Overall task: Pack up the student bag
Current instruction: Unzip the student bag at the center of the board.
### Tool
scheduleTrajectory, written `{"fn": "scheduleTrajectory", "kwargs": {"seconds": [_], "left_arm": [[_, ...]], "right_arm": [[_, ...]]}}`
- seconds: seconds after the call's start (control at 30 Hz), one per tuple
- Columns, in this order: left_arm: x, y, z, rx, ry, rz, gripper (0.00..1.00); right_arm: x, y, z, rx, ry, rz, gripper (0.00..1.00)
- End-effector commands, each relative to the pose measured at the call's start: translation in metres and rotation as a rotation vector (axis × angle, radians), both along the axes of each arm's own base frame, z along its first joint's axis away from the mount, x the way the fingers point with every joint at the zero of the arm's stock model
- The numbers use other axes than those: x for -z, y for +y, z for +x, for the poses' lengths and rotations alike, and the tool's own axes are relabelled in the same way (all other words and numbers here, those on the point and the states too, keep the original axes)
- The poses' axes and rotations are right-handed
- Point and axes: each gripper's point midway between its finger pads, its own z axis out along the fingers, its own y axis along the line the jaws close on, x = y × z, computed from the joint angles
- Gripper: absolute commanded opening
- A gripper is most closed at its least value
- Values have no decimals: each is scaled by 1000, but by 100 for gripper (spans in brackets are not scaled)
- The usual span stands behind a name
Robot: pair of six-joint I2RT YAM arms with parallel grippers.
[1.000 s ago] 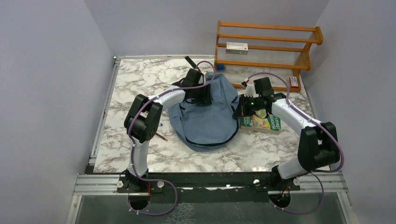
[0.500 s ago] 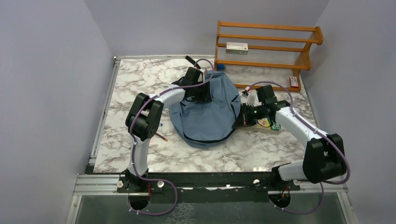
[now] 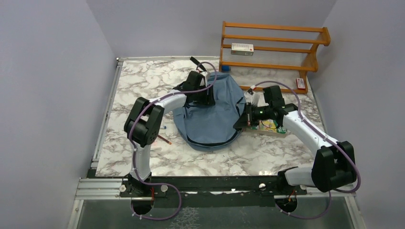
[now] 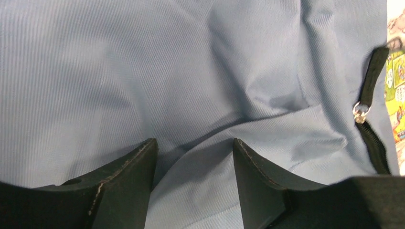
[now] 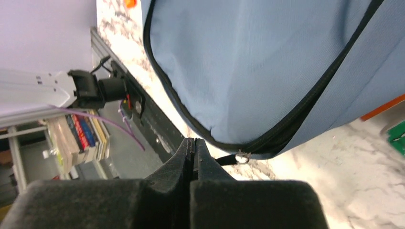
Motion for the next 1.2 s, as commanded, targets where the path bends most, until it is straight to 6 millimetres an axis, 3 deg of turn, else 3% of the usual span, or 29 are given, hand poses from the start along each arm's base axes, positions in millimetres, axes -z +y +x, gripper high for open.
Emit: {"fn": "scheduleTrajectory", "kwargs": {"seconds": [0.0,0.2,0.37,0.4,0.43,0.5,0.63,0.83,1.0,1.17], "left_arm": [[-37,12,-9,27,-107,-11,62],[-92,10,-38,124,-263,-135,65],[-136,3,-85,257,-470,-313,65],[-137,0,-94,302,-492,-335,65],[-139,-3,-101,340,-517,-361,73],[-142,-6,-111,373,-545,-397,78],[-148,-13,-134,468,-627,-437,78],[-152,-33,-172,665,-820,-397,78],[-152,-49,-180,677,-894,-381,77],[-154,-57,-167,565,-917,-383,74]], "right_arm": [[-26,-2,39,116,-147,-31,1],[-21,-14,59,249,-175,-102,0],[-31,-15,68,312,-205,-75,0],[-37,-11,68,300,-222,-47,0],[-43,-7,67,276,-246,-13,1],[-57,4,64,210,-301,68,1],[-81,23,53,20,-433,207,0],[-91,28,54,-53,-510,236,0],[-88,28,54,-56,-506,237,0],[-84,28,50,-52,-497,241,1]]}}
